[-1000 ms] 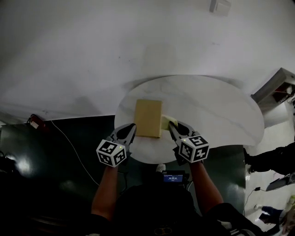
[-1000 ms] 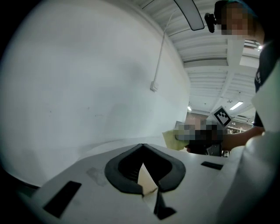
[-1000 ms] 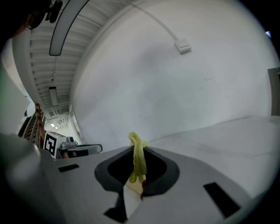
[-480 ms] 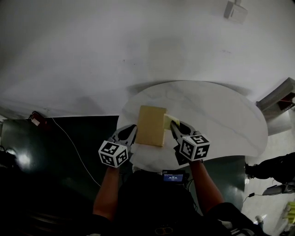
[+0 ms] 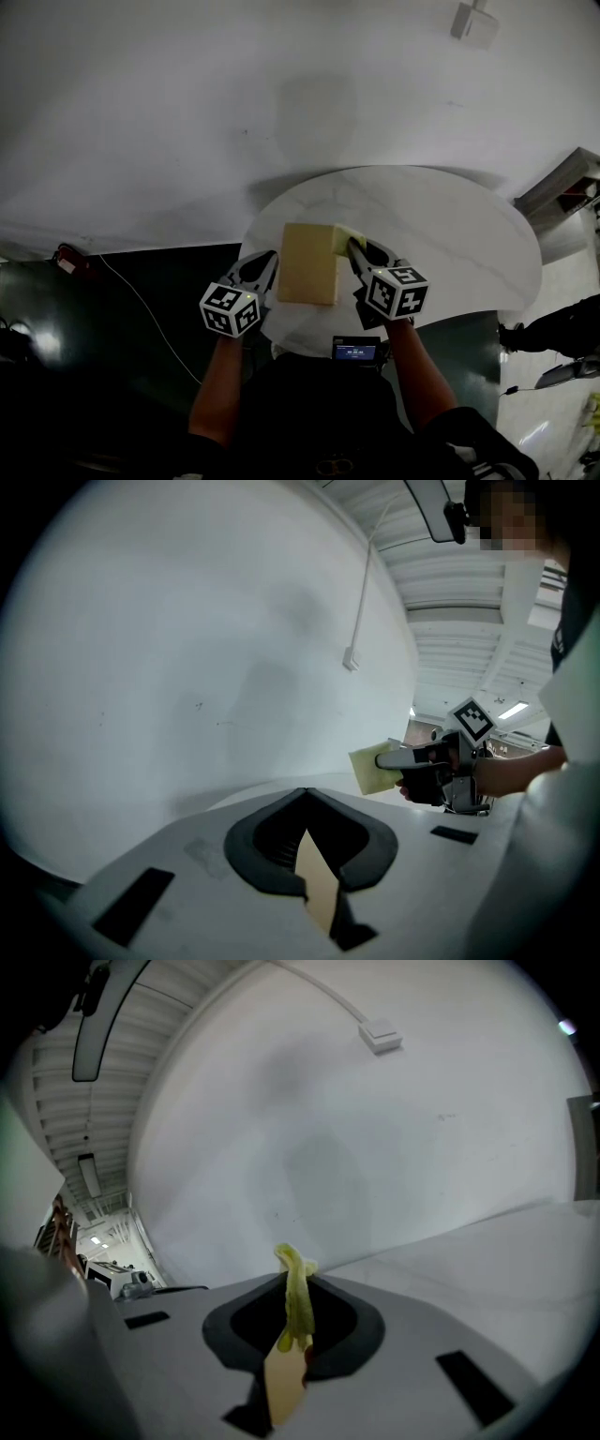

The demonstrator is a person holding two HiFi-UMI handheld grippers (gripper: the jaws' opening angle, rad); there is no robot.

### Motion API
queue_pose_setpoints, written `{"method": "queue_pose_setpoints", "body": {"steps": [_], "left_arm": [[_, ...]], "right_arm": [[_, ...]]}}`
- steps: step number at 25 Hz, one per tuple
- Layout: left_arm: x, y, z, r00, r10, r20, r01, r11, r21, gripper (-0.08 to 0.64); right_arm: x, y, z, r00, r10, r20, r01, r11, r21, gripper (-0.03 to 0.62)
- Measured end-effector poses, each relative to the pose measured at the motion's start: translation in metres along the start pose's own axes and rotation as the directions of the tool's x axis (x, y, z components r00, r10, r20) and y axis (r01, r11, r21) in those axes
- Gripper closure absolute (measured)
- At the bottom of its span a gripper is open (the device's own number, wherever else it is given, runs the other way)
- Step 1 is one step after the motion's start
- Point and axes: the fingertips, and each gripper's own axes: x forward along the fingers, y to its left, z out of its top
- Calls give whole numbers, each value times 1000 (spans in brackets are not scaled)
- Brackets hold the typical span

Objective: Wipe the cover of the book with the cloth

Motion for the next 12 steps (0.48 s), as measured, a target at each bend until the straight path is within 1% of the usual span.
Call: {"method": "queue_pose_setpoints", "body": {"steps": [4,8,12], "left_arm": [[8,-1,-2,1000,-3,-12,3,1000,-3,560],[12,-5,-7,1000,9,-24,-9,1000,-4,559],[16,-12,-14,999,22,-50,-21,999,28,560]], "right_arm": [[-1,-7,-3,1000,-2,-12,2,1000,3,505],[-4,-17,-5,1000,0,-18,0,1000,5,505],[-1,-25,-8,999,17,-35,-16,1000,25,505]]}}
